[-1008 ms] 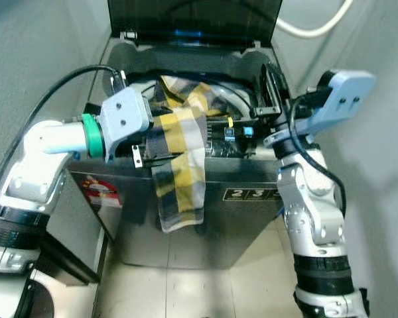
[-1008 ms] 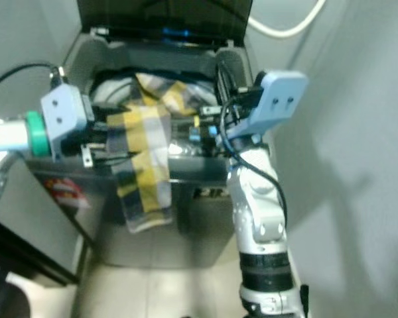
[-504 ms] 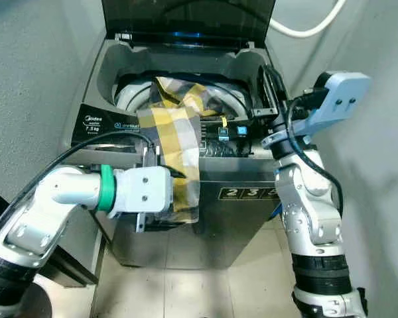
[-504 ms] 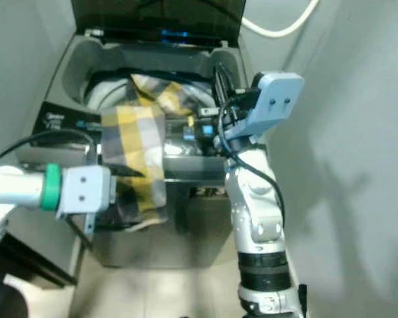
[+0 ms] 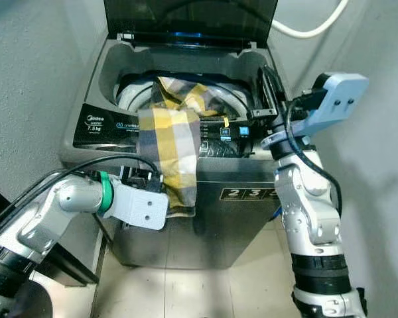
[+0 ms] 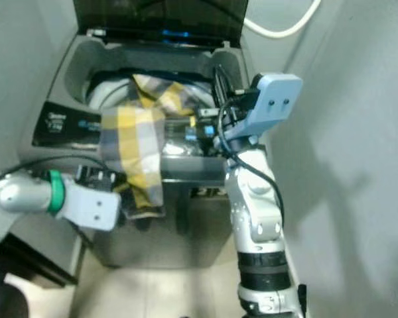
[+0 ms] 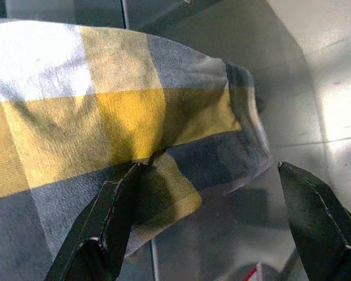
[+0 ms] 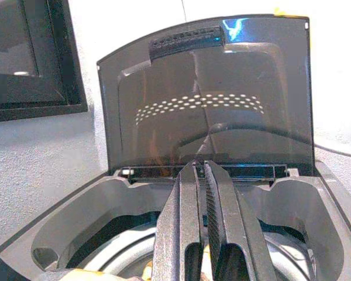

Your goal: Clothes washing

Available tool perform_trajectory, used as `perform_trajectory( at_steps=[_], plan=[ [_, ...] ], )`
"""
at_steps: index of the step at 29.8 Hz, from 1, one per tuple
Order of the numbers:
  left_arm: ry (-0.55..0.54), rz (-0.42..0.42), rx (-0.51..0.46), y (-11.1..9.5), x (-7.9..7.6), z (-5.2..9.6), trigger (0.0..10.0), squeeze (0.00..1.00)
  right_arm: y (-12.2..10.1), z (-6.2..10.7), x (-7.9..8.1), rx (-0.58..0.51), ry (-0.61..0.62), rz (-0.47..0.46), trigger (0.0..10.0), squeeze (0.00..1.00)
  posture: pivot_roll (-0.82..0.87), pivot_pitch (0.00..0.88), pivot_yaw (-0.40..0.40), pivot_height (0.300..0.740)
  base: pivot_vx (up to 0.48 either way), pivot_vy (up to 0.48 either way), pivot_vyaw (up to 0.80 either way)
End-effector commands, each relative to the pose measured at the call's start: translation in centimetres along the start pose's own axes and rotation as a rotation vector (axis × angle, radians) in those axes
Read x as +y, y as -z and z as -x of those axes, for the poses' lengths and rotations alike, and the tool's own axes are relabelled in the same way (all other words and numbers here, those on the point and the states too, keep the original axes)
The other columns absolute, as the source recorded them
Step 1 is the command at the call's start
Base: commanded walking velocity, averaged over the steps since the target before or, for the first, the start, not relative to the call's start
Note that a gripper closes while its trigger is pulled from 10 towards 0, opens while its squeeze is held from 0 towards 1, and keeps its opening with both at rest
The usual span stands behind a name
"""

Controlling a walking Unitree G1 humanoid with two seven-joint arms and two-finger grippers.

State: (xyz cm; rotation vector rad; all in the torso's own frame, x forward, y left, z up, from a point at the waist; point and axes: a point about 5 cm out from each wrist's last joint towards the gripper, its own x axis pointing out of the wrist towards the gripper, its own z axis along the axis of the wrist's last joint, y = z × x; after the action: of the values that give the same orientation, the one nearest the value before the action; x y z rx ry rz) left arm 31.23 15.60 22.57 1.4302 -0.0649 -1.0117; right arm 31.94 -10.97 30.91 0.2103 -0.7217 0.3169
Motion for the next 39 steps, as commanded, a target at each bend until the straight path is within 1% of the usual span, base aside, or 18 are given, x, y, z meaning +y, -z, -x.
perform_trajectory(
  at_steps=[1,4,7,11,18,22,25,26,27,29,31,32,33,35,36,37,38,39],
  plan=[
    [-0.008,-0.027,0.026,0.3,-0.1,-0.3,10.0,0.0,-0.2,0.0,0.1,-0.014,-0.002,-0.007,10.0,0.0,0.08,0.175,-0.007,0.731,0.0,0.0,0.0],
    [-0.076,-0.093,0.041,0.5,0.4,-0.8,9.3,0.0,-0.2,0.0,0.0,-0.016,0.0,-0.005,10.0,0.0,0.07,0.175,-0.005,0.731,0.0,0.0,0.0],
    [-0.107,-0.106,0.035,0.5,0.7,-0.9,10.0,0.0,-0.3,0.0,0.0,-0.016,0.0,-0.005,10.0,0.0,0.07,0.175,-0.005,0.731,0.0,0.0,0.0],
    [-0.303,-0.169,0.012,0.0,3.2,-0.4,10.0,0.0,-0.3,0.0,0.0,-0.017,-0.003,-0.005,10.0,0.0,0.08,0.174,-0.012,0.731,0.0,0.0,0.0],
    [-0.514,-0.211,-0.047,-1.0,5.5,0.8,10.0,0.0,-0.3,-0.2,0.1,-0.018,-0.011,-0.011,10.0,0.0,0.08,0.172,-0.017,0.731,0.0,0.0,0.0],
    [-0.528,-0.206,-0.035,-0.8,5.7,1.0,10.0,0.0,-0.2,-0.2,0.1,-0.017,-0.013,-0.012,10.0,0.0,0.09,0.17,-0.019,0.731,0.0,0.0,0.0],
    [-0.467,-0.177,0.035,0.6,4.9,0.8,10.0,0.0,-0.2,-0.2,0.2,-0.016,-0.016,-0.014,10.0,0.0,0.09,0.168,-0.021,0.731,0.0,0.0,0.0],
    [-0.406,-0.105,0.062,1.6,4.0,0.4,10.0,0.0,-0.2,-0.3,0.2,-0.016,-0.019,-0.016,10.0,0.0,0.09,0.168,-0.021,0.731,0.0,0.0,0.0],
    [-0.406,-0.105,0.062,1.6,4.0,0.4,10.0,0.0,-0.2,-0.3,0.2,-0.016,-0.019,-0.016,10.0,0.0,0.09,0.168,-0.021,0.731,0.0,0.0,0.0],
    [-0.387,-0.055,0.041,1.6,3.6,0.3,10.0,0.0,-0.2,-0.3,0.3,-0.016,-0.02,-0.016,10.0,0.0,0.08,0.167,-0.023,0.731,0.0,0.0,0.0],
    [-0.358,0.113,-0.017,1.4,3.2,0.1,10.0,0.0,-0.2,-0.3,0.3,-0.017,-0.021,-0.015,10.0,0.0,0.08,0.167,-0.023,0.731,0.0,0.0,0.0],
    [-0.358,0.113,-0.017,1.4,3.2,0.1,10.0,0.0,-0.2,-0.3,0.3,-0.017,-0.021,-0.015,10.0,0.0,0.08,0.167,-0.023,0.731,0.0,0.0,0.0],
    [-0.343,0.199,-0.049,1.3,3.2,0.1,10.0,0.0,-0.2,-0.3,0.3,-0.017,-0.022,-0.015,10.0,0.0,0.08,0.166,-0.024,0.731,0.0,0.0,0.0],
    [-0.343,0.199,-0.049,1.3,3.2,0.1,10.0,0.0,-0.2,-0.3,0.3,-0.017,-0.022,-0.015,10.0,0.0,0.08,0.166,-0.024,0.731,0.0,0.0,0.0],
    [-0.336,0.283,-0.068,1.4,3.3,0.1,6.3,0.0,-0.2,-0.3,0.3,-0.018,-0.022,-0.014,10.0,0.0,0.08,0.167,-0.023,0.731,0.0,0.0,0.0],
    [-0.336,0.283,-0.068,1.4,3.3,0.1,6.3,0.0,-0.2,-0.3,0.3,-0.018,-0.022,-0.014,10.0,0.0,0.08,0.167,-0.023,0.731,0.0,0.0,0.0],
    [-0.337,0.375,-0.09,1.5,3.5,0.2,4.2,0.0,-0.2,-0.3,0.3,-0.019,-0.021,-0.013,10.0,0.0,0.08,0.166,-0.02,0.731,0.0,0.0,0.0],
    [-0.337,0.443,-0.106,1.6,3.6,0.2,3.3,0.0,-0.2,-0.3,0.2,-0.019,-0.02,-0.013,10.0,0.0,0.08,0.167,-0.018,0.731,0.0,0.0,0.0]
  ],
)
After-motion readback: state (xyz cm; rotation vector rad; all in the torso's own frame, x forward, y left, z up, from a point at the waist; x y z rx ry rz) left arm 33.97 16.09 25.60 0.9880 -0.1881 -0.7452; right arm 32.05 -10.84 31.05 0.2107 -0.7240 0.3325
